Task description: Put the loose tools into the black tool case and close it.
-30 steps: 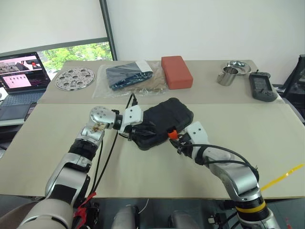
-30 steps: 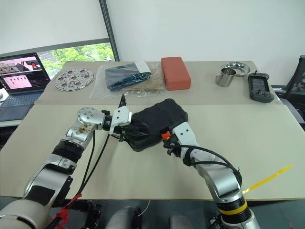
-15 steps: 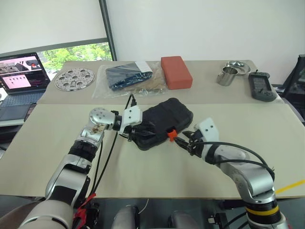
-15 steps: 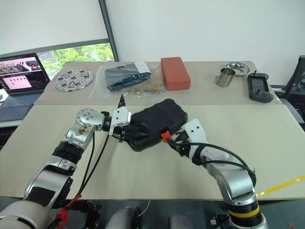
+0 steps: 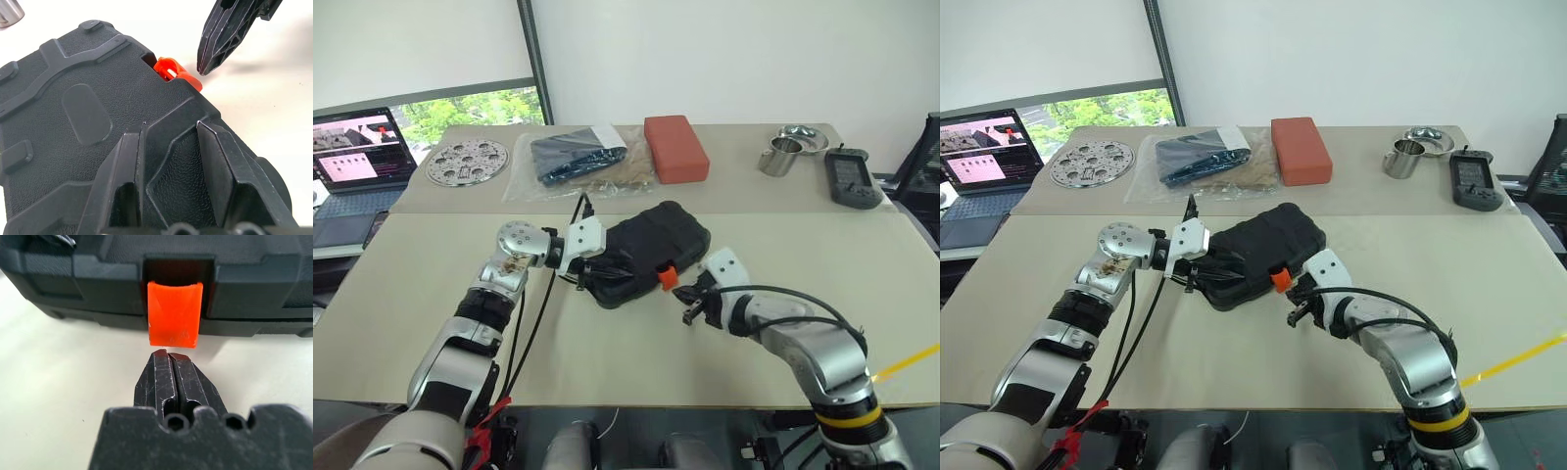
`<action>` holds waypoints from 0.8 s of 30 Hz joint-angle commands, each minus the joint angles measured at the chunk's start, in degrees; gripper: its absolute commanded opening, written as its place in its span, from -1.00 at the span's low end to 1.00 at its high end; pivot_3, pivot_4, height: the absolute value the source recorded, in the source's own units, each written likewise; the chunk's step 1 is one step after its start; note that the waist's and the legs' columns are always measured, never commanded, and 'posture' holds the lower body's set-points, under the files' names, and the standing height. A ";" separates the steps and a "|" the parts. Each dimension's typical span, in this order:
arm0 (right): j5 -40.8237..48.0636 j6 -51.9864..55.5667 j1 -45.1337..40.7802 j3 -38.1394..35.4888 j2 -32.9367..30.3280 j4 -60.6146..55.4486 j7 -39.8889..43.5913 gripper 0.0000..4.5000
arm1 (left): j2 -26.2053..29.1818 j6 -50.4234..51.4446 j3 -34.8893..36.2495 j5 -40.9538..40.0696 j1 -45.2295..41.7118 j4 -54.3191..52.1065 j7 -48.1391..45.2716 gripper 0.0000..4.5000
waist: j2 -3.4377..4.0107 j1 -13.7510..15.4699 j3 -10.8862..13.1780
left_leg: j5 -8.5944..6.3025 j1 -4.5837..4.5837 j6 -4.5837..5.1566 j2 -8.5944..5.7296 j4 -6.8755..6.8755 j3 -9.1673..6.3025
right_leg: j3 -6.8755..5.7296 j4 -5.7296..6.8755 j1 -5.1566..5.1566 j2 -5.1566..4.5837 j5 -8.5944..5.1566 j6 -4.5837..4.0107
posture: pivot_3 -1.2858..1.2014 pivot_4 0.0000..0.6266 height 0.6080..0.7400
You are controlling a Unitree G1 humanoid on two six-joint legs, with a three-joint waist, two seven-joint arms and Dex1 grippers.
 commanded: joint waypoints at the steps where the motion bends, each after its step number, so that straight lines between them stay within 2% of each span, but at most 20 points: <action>1: 1.06 1.49 -3.50 0.23 -0.28 0.86 1.34 -0.98 | -0.48 0.67 -1.54 2.11 1.59 -0.10 0.14 -0.22 | 0.00 0.01 0.00 | 0.00 -0.01 0.00 0.00 0.00 0.00 | 0.00 -0.01 0.00 0.00 0.00 0.00 | 0.03 -0.52 1.00; 11: -0.14 -0.32 -10.55 4.36 -1.64 7.37 4.60 -0.98 | -0.81 1.84 -1.25 1.97 3.63 -2.82 1.06 -0.22 | 0.01 -0.09 0.00 | 0.00 0.01 0.00 0.02 -0.01 0.01 | 0.00 -0.01 -0.01 0.00 0.00 0.00 | 0.03 -0.52 1.00; 24: -0.99 -1.21 -15.78 3.48 -1.91 9.72 6.32 -0.98 | -0.78 3.13 -1.04 1.99 5.47 -4.91 1.50 -0.22 | 0.01 -0.52 0.00 | 0.00 -0.02 0.00 0.05 -0.01 0.03 | 0.01 0.04 -0.09 0.00 0.00 0.00 | 0.03 -0.52 1.00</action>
